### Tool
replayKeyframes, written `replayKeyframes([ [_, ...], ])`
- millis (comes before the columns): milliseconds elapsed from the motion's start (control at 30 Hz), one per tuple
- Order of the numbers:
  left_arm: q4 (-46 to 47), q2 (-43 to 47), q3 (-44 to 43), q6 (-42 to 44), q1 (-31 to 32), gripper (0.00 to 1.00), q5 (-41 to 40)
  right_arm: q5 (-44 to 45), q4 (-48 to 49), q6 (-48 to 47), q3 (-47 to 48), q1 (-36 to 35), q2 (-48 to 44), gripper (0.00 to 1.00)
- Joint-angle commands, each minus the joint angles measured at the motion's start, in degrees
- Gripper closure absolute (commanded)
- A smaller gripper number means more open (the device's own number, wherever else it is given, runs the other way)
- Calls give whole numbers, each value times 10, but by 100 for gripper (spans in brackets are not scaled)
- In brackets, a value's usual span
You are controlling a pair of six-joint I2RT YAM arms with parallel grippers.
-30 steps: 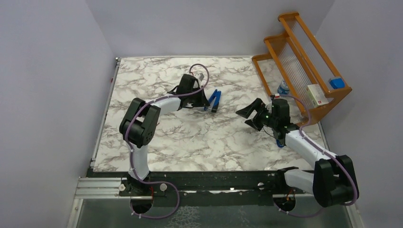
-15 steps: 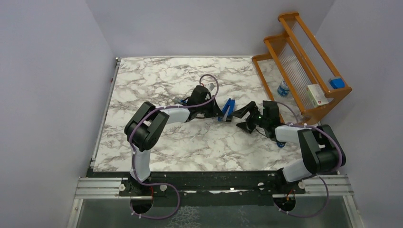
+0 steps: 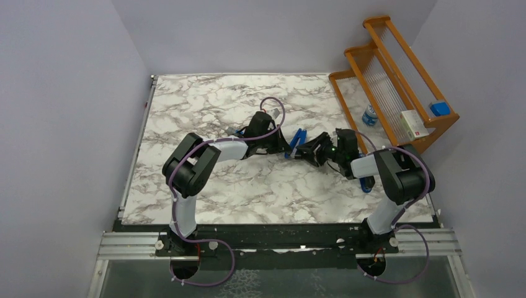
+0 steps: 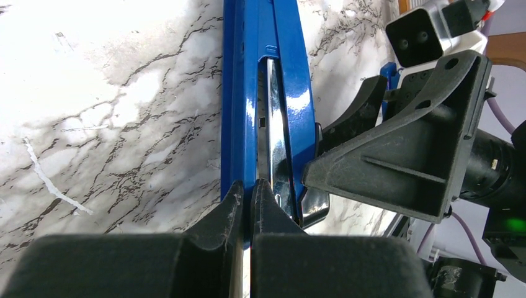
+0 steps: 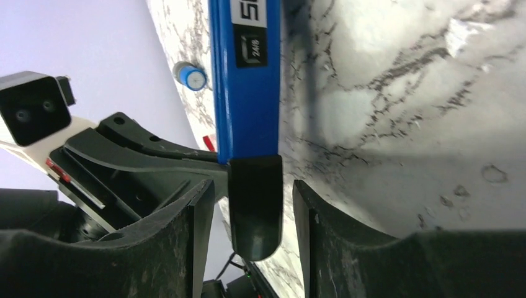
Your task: Load the staples into the stapler
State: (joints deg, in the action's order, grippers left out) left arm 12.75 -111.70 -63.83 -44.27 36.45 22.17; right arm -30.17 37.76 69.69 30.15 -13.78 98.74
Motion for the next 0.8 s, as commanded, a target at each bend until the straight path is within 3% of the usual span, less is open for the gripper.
replayKeyframes([
  [0,-22,2,3,4,3,100,5,-23,50,6,21,-9,20,53],
  [167,-37,1,2,22,2,100,1,-27,58,-16,20,-10,20,75],
  [367,-115,13,6,118,-2,100,-47,3,-41,-113,29,-10,-37,94],
  [467,-142,29,30,165,-9,100,-70,16,-131,-186,44,-9,-81,99],
  [767,-230,96,77,282,-13,100,-140,-24,-288,-332,61,2,-167,99],
])
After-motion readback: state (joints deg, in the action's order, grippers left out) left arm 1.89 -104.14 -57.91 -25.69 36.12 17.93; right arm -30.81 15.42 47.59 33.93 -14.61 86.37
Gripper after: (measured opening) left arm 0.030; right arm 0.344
